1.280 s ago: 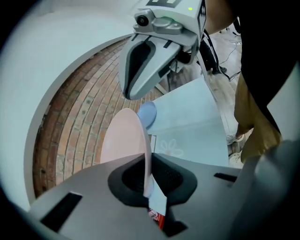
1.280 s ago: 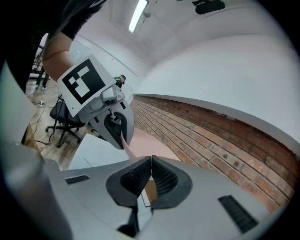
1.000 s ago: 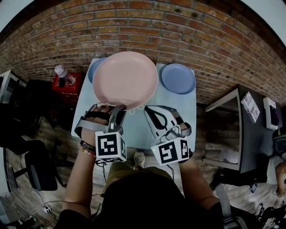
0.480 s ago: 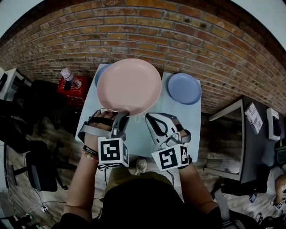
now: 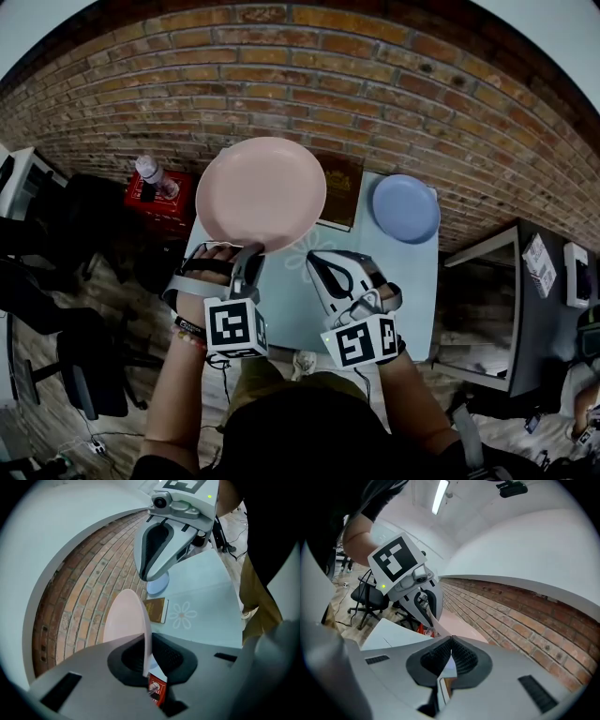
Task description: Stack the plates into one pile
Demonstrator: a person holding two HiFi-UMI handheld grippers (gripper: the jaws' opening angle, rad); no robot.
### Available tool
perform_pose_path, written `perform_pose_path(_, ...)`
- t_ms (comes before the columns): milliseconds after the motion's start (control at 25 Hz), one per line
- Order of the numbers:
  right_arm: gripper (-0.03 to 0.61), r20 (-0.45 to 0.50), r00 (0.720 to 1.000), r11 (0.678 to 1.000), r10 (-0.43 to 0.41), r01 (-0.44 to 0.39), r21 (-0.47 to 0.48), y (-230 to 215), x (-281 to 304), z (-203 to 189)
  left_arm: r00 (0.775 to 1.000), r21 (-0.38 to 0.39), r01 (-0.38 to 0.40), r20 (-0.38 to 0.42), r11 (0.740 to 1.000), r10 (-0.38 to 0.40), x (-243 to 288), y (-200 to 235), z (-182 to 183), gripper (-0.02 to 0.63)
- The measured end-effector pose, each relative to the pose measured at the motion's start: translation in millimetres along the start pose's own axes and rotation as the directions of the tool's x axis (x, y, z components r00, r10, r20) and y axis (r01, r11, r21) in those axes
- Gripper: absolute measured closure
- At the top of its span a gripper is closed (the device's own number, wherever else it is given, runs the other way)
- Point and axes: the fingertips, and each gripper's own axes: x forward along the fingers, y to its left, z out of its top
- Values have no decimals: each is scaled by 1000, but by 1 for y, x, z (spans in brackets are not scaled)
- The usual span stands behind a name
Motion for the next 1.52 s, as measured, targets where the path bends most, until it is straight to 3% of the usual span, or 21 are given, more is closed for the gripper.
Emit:
perform_pose_path(400,545,-70,997,999,-21,24,39,-14,120,0,997,7,74,7,997,-74,73,36,-101,578)
perform_pose_path(680,545,-144,989,995,-43,56,88,-19,184,-15,989,39,142,46,989,-144,123,51,-145,575)
perform_pose_path(1080,545,-231,972,991,-47,74,112,-13,230,-46,967,67,229,94,971,-235,177,36,-170,575)
perform_pose_path(1520,545,-291,956,991,-36,72,116,-7,244,-68,940,48,308,138,950,-311,209,11,-170,574)
